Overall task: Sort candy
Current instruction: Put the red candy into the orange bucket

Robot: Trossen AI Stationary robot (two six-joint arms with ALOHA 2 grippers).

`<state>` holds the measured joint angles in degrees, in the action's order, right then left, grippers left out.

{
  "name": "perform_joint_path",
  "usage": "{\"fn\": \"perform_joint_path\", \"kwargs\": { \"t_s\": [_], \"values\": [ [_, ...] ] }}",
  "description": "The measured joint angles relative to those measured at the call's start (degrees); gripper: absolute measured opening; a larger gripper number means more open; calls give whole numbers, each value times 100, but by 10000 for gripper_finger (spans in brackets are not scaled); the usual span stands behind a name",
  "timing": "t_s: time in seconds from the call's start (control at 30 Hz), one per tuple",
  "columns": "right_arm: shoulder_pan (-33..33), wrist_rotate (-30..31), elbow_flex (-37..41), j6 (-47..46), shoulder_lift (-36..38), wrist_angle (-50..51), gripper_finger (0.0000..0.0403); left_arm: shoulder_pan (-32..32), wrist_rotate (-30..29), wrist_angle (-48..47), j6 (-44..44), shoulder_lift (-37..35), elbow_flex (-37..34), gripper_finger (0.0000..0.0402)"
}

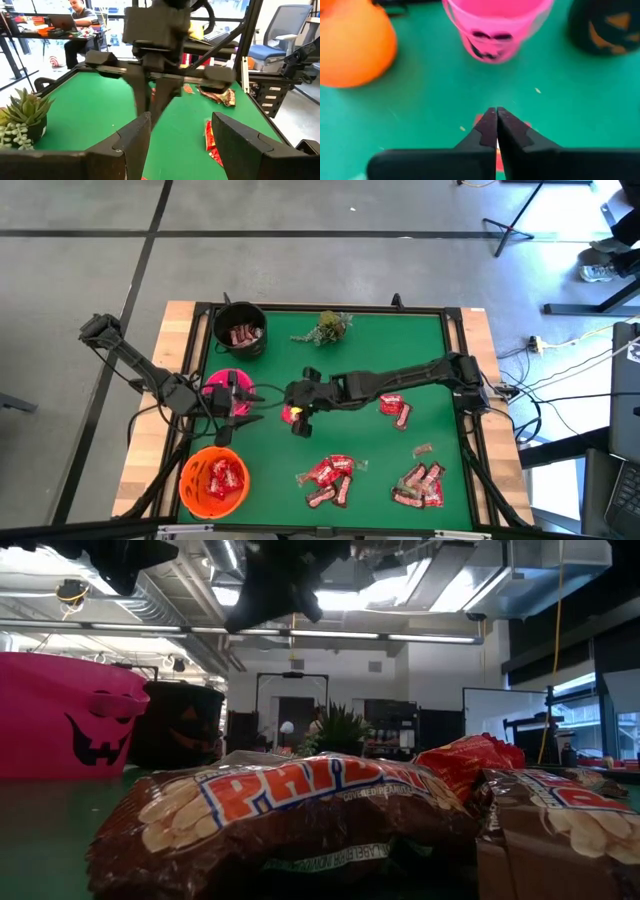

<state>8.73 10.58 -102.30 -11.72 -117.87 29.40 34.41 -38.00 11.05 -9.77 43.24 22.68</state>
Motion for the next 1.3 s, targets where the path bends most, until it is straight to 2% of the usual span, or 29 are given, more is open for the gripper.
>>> {"fn": "perform_joint_path", "kwargs": {
  "t_s": [0.17,0.5,0.67,0.8,1.03,1.17,1.3],
  "values": [
    [-59,22,391,-147,-58,59,71,0,6,-4,-19,5,0,199],
    [-128,51,1548,-412,-132,-1587,279,-1,13,-2,-19,5,0,199],
    [-142,118,1596,-314,-434,-1723,335,-2,13,22,-21,5,0,199],
    [-124,189,1579,-214,-717,-1863,342,-2,2,30,-34,2,0,199],
    [-211,310,1568,-247,-961,-1731,312,-4,-1,10,-49,5,0,199],
    [-255,404,1554,-318,-956,-1510,268,-4,0,11,-60,5,2,199],
    [-303,364,1554,-305,-942,-1468,196,-4,-2,11,-60,5,2,199]
  ]
}}
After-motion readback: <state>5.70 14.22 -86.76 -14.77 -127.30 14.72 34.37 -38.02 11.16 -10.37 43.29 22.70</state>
